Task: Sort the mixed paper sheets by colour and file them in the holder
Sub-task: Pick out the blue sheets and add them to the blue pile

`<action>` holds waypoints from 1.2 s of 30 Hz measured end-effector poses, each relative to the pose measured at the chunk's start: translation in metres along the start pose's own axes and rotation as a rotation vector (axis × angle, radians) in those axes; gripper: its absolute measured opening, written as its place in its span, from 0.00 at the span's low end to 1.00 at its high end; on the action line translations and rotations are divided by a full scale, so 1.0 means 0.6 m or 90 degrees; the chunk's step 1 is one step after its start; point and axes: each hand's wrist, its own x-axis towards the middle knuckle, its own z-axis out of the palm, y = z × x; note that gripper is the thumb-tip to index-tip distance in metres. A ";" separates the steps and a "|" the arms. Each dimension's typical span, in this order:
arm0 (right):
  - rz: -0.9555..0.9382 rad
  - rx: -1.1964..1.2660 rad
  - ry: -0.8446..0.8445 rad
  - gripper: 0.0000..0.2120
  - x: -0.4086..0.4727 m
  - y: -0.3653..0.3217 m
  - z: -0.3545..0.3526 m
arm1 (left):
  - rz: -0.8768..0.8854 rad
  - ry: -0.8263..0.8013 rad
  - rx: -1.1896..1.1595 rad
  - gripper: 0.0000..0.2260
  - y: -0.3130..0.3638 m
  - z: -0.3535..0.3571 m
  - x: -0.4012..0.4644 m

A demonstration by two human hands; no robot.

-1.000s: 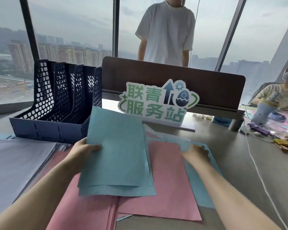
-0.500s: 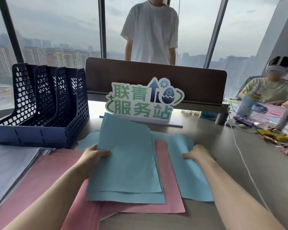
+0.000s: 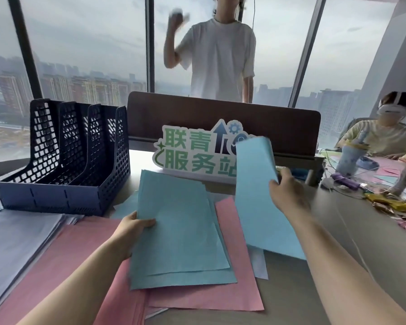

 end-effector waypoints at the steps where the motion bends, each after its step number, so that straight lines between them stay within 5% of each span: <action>1: -0.034 0.030 0.026 0.06 0.001 -0.022 -0.015 | 0.003 -0.003 -0.008 0.09 -0.002 0.000 0.001; 15: -0.082 0.562 0.015 0.06 0.010 -0.158 -0.064 | 0.018 -0.014 -0.033 0.08 -0.001 -0.004 -0.004; 20: -0.013 0.504 -0.190 0.10 -0.023 -0.144 0.029 | 0.013 -0.024 -0.050 0.06 -0.003 -0.007 0.003; 24: 0.032 0.342 -0.348 0.29 -0.062 -0.119 0.133 | 0.007 -0.039 -0.078 0.10 -0.002 -0.010 0.001; 28: -0.006 0.119 -0.321 0.35 -0.100 -0.117 0.190 | 0.011 -0.092 -0.056 0.12 -0.002 -0.010 0.001; 31: -0.043 0.144 -0.344 0.34 -0.113 -0.122 0.211 | 0.012 -0.115 -0.009 0.24 -0.004 -0.010 0.000; 36: -0.043 0.196 -0.293 0.30 -0.107 -0.085 0.211 | 0.060 -0.097 -0.012 0.20 -0.004 -0.009 0.003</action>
